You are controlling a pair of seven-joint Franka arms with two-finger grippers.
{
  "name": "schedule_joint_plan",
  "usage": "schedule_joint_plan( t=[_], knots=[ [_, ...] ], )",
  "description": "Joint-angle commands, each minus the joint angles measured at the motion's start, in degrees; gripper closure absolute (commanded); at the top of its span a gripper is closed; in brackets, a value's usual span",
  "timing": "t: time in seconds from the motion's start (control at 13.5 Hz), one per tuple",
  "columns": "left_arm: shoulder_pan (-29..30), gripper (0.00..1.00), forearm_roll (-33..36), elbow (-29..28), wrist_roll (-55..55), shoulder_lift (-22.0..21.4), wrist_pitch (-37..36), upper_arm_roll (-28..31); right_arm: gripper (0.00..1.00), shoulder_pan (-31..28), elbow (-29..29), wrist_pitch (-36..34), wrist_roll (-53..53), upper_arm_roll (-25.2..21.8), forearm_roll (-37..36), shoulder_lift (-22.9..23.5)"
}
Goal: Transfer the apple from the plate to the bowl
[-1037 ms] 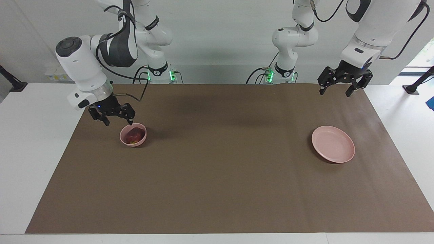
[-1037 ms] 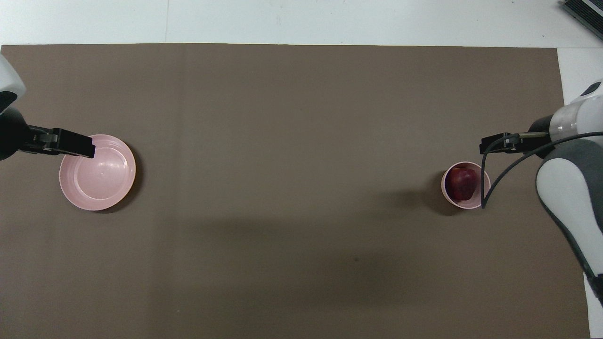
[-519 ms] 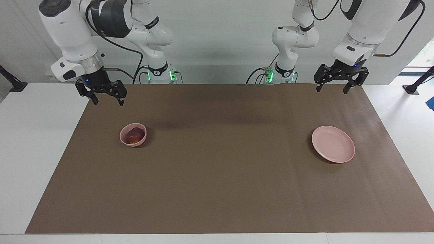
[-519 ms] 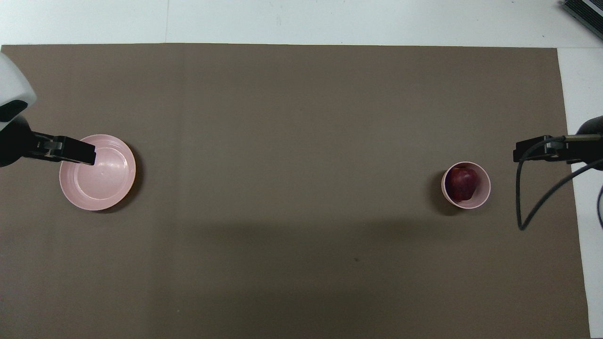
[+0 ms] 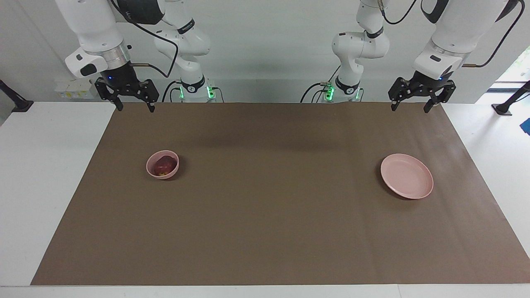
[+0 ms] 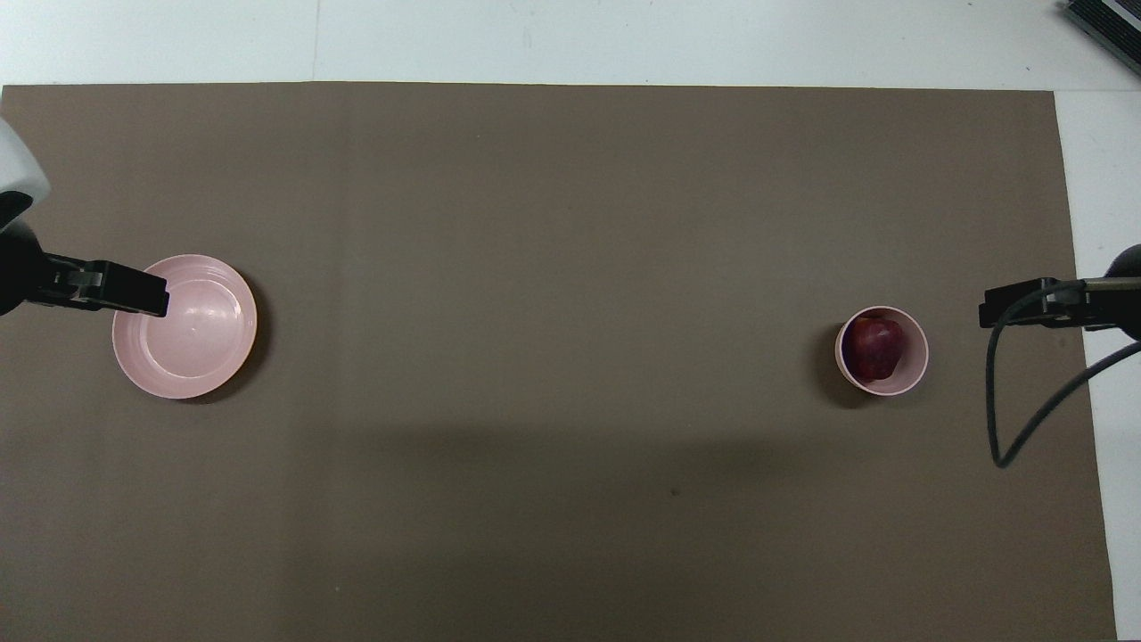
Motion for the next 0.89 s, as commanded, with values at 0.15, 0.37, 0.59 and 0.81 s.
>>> schedule_joint_plan(
  t=[0.15, 0.37, 0.59, 0.81],
  knots=[
    [-0.1, 0.00, 1.0, -0.8, 0.0, -1.4, -3.3, 0.2, 0.00, -0.3, 0.0, -1.1, 0.5, 0.1, 0.2, -0.1],
    [0.4, 0.00, 0.9, -0.4, -0.3, -2.0, -5.7, 0.3, 0.00, -0.3, 0.0, -1.1, 0.5, 0.1, 0.2, -0.1],
    [0.3, 0.00, 0.9, 0.0, 0.1, -2.6, -5.8, 0.3, 0.00, -0.2, 0.0, -0.8, 0.5, 0.1, -0.5, -0.1],
    [0.0, 0.00, 0.6, 0.1, 0.3, -2.6, -5.6, -0.1, 0.00, -0.2, -0.1, -1.0, 0.5, 0.2, -0.4, -0.2]
  ],
)
